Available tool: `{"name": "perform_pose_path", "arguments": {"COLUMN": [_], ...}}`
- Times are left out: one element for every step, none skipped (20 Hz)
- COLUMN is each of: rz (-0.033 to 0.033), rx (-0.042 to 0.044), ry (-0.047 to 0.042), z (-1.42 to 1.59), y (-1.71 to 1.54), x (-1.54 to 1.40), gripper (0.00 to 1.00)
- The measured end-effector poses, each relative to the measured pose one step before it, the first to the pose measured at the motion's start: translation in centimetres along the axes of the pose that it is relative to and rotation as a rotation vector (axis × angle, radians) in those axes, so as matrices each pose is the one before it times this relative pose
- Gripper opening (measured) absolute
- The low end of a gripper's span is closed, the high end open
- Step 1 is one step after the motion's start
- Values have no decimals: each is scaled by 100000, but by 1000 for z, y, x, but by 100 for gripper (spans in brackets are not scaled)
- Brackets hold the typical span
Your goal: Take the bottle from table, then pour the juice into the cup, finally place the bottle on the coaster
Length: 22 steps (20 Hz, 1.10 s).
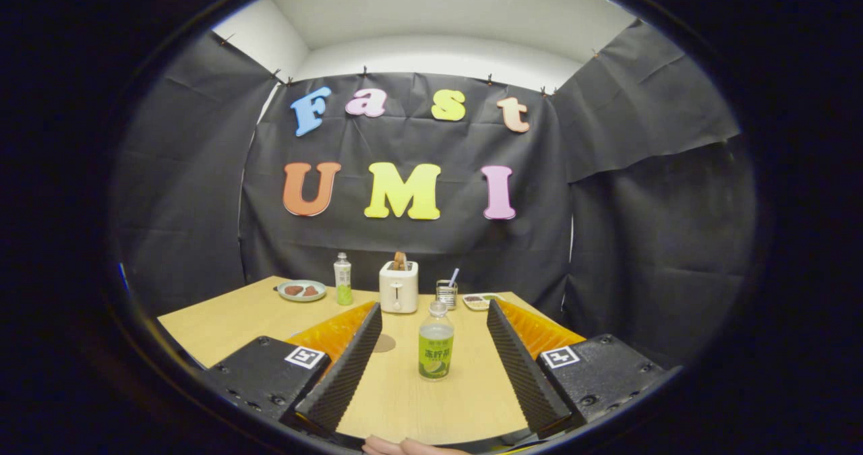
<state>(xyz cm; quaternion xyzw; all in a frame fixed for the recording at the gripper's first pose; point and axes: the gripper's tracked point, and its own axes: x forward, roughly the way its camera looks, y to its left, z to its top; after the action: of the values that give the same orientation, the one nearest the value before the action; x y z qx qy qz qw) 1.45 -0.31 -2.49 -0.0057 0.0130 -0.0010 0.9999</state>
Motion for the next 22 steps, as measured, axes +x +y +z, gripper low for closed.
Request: {"name": "perform_pose_path", "arguments": {"rz": [1,415,541,115,-314,-481,-684,-505,-314,-161,57,94,-140,-352,-298,-245,-256,-85,53,260,-4,-58], "rx": [470,565,704,643,538,294,40,-63,12,73,19,85,56,22,25,-11,-91,129,214,170,-36,43], "ry": [767,1165,680,678,498,120,288,349,462,326,219,-206,-191,-111,-90,-30,200,81,-90,-487,-41,-78], "z": [-218,-232,-71,-35,-50,85,-130,-10,-48,80,127,227,252,94,127,204,53,150,137,172,52,-55], "y": [-132,8,5,-171,-219,-253,-304,-206,-85,-107,-70,-64,-102,-210,-126,-110,-99,-49,47,52,82,-65], "x": [84,81,77,32,140,66,67,19,176,67,-57,28,64,16,45,24,-1,-98,-101,23,-47,34], "gripper": [100,100,100,100,100,100,100,100,100,100,100,100,100,100,100,100,100,100,100,100,100,100]}}
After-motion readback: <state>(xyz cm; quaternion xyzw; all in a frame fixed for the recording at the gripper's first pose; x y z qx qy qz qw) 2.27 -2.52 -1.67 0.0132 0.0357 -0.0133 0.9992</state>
